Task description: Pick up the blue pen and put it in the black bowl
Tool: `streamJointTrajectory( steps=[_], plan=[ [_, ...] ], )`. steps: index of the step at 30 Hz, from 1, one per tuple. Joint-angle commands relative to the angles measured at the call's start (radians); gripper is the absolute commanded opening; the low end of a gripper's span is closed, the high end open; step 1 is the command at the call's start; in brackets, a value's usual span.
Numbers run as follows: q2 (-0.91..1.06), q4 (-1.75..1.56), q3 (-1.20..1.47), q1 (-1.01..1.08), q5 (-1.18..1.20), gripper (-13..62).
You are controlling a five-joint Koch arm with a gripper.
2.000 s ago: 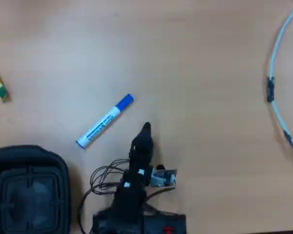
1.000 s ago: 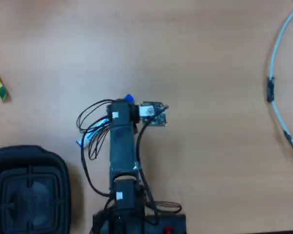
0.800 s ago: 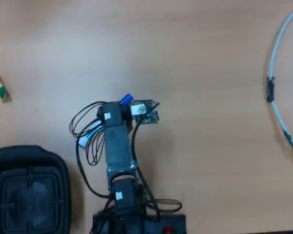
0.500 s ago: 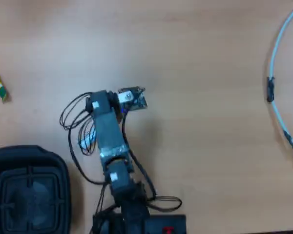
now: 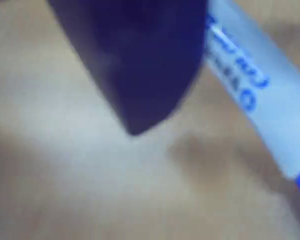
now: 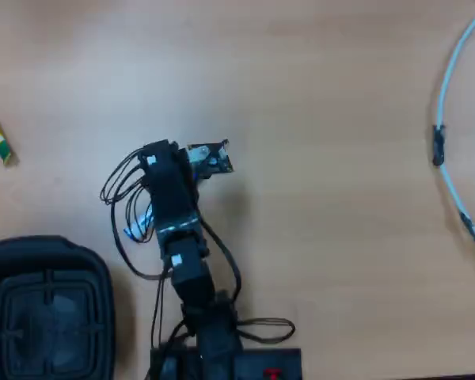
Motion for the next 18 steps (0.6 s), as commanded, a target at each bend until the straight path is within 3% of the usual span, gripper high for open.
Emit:
streamJointTrajectory(
  steps=[1,18],
  plan=[
    [-0.008,0.043,-0.038,-0.012,0.000,52.8],
    [-0.095,0.018,-0.051,-0.026,0.153,49.3]
  ],
)
